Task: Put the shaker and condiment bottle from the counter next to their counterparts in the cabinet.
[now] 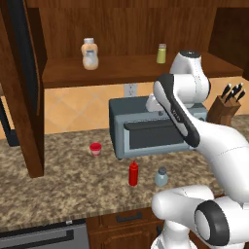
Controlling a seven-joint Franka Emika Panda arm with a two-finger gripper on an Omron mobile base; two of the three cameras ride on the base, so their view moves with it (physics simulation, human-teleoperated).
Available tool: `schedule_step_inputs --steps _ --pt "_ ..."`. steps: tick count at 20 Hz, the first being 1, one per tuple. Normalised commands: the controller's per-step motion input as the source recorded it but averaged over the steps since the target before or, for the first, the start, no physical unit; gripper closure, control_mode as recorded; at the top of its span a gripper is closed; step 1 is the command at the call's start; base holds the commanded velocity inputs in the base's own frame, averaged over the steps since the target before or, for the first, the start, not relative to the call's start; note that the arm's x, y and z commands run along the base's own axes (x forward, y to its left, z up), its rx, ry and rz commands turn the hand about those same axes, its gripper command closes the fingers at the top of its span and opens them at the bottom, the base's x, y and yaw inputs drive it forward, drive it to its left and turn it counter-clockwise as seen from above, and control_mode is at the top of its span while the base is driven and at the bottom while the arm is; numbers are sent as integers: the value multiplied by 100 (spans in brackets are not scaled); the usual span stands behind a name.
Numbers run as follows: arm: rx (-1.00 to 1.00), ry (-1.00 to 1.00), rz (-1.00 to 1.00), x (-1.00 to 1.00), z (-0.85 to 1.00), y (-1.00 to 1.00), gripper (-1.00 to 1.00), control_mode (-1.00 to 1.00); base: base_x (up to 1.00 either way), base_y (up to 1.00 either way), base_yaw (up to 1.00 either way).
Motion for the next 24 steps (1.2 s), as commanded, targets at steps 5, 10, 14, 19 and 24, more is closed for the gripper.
schedule_step_inputs --steps 5,10,14,19,24 --pt "-1 -7 8 -29 -7 -3 -100 -100 0 0 0" --pt "0 -22 34 -41 -30 -35 -100 -100 0 0 0" --pt "0 -18 43 -55 -39 -28 -100 -100 0 0 0" --pt "1 -17 42 -48 -20 -34 -100 -100 0 0 0" --pt "2 -5 42 -17 -20 -19 -100 -100 0 0 0"
